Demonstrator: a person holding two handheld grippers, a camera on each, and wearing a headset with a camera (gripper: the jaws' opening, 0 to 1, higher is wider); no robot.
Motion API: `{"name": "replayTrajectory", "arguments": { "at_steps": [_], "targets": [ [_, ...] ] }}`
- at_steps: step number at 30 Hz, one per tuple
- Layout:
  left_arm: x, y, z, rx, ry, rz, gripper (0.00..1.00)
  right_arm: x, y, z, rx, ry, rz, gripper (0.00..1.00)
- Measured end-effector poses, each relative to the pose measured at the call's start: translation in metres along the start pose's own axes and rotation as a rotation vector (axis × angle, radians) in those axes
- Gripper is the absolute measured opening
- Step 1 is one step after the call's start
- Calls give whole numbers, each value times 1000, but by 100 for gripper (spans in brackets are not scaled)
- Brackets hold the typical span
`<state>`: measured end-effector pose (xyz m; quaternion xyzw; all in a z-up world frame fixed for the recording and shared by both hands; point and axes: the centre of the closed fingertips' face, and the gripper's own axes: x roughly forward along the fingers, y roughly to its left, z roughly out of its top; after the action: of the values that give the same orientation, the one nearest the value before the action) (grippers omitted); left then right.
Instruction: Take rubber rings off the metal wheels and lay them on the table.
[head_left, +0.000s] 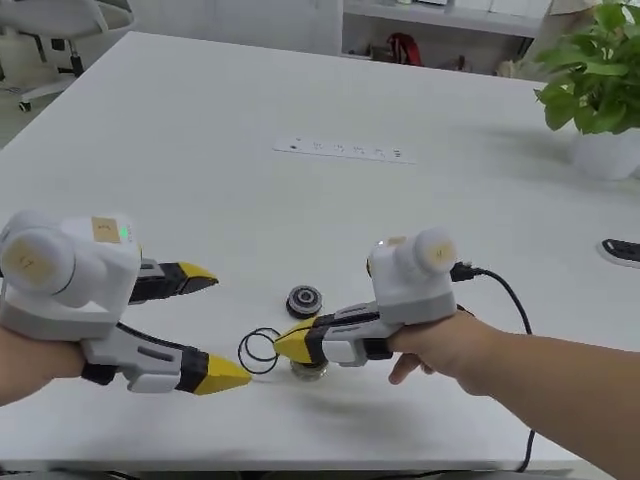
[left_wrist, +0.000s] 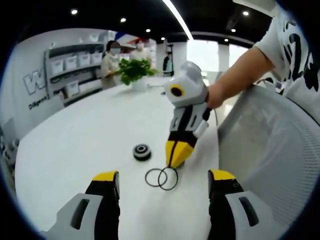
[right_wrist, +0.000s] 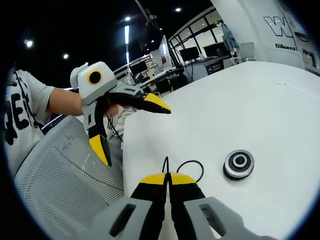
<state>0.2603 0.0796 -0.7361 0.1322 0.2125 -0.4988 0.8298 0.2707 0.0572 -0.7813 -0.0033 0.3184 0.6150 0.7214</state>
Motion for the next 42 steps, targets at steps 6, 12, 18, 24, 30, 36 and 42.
{"name": "replayTrajectory", "arguments": {
  "at_steps": [6,12,18,24,30,36,42],
  "targets": [
    [-3,2,-3,-4,4,7,73,5,-1,-3,-20,24,-10,0],
    [-4,2,-5,-12,9,11,74,5,-5,-5,-37,36,-31,0],
    [-3,3,-6,-14,17,13,74,5,-9,-9,-88,56,-54,1],
    [-3,5,-5,-16,18,17,73,5,-8,-9,-119,63,-59,10],
    [-3,5,-5,-17,19,17,73,2,-9,-7,-131,55,-64,16],
    [-2,7,-3,-16,19,18,73,-6,-14,1,-128,29,-85,20],
    [3,11,2,-14,17,13,71,-17,-22,10,-123,-9,-110,20]
  ]
}}
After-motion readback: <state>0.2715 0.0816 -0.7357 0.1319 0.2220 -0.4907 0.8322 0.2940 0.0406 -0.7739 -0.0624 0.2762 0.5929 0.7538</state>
